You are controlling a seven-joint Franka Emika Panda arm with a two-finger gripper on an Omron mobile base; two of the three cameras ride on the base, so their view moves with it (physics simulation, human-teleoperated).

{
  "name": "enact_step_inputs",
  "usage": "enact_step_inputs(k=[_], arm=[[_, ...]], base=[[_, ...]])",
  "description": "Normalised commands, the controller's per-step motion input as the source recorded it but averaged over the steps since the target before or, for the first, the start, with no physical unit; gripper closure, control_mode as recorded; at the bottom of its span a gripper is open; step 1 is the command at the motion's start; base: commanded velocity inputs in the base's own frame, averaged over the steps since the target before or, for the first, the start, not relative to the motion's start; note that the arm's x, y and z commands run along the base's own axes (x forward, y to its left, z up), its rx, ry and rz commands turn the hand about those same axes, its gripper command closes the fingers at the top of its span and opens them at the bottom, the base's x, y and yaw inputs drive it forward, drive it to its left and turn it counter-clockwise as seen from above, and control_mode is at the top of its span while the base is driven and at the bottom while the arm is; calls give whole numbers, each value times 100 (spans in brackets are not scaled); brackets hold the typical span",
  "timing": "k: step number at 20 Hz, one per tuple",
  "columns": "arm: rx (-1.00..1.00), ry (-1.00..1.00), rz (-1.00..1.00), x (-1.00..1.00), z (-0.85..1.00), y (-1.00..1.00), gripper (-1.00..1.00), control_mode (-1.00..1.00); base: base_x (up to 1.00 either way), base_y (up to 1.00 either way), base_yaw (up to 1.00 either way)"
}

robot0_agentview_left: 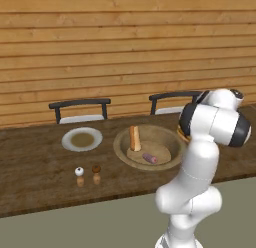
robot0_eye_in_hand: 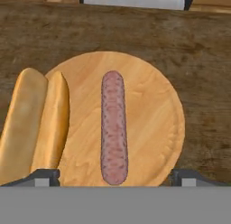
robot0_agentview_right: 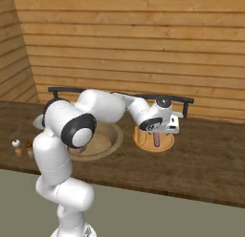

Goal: Place one bun and one sausage from the bowl on each plate.

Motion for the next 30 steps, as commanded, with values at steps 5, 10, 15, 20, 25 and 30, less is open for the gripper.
enact_step_inputs(k=[5, 10, 15, 20, 25, 30], arm=[[0, 4, -1, -36, 75, 0, -100, -100], [0, 3, 0, -54, 44, 1, -100, -100], [0, 3, 0, -41, 45, 35, -100, -100], [0, 0, 0, -18, 18, 90, -100, -100], [0, 0, 0, -5, 9, 93, -100, -100], [0, 0, -1, -2, 11, 85, -100, -100]], base=[[0, 0, 0], [0, 0, 0], [0, 0, 0], [0, 0, 0], [0, 0, 0], [0, 0, 0]])
